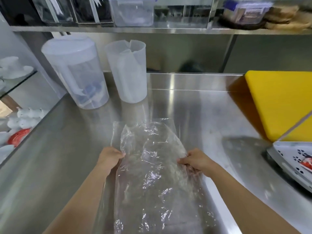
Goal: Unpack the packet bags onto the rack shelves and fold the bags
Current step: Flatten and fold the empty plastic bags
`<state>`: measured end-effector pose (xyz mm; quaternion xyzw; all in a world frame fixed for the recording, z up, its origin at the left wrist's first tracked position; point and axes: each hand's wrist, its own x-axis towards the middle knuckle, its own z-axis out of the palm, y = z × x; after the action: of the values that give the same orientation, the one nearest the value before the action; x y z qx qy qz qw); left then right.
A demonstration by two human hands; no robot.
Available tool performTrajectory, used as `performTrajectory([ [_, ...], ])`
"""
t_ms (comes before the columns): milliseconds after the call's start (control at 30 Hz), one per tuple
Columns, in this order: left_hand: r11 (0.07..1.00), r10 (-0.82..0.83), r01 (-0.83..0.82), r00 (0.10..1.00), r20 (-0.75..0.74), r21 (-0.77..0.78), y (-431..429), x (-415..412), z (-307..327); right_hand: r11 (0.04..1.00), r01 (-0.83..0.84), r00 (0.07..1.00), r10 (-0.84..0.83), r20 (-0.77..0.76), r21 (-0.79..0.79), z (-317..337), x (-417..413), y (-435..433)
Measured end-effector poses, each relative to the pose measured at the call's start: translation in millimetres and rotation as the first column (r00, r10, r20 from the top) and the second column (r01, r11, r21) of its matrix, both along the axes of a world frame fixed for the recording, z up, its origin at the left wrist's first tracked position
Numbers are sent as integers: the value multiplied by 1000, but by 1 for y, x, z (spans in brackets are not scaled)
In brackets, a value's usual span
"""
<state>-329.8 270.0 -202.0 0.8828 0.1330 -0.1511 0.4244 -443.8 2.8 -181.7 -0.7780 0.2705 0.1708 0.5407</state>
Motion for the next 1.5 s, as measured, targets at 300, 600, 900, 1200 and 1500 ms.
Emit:
performTrajectory([
  [300, 982, -91, 65, 986, -139, -179, 3, -1, 10, 993, 34, 941, -69, 332, 110, 22, 20, -3],
  [600, 847, -90, -5, 984, -154, -531, 10, -9, 24, 904, 31, 980, -110, 163, 426, 18, 21, -7],
  [900, 607, -5, -237, 953, -302, -758, 19, 2, 41, 906, 143, 949, -239, 203, 398, 23, 43, -4],
  [1200, 755, 367, -327, 929, -47, -568, 10, 10, 19, 904, 223, 932, -308, 191, 365, 3, 55, -2],
  [1500, 987, 102, -90, 992, -78, 136, 11, 4, 17, 958, 227, 964, -196, 179, -173, -18, 62, -9],
])
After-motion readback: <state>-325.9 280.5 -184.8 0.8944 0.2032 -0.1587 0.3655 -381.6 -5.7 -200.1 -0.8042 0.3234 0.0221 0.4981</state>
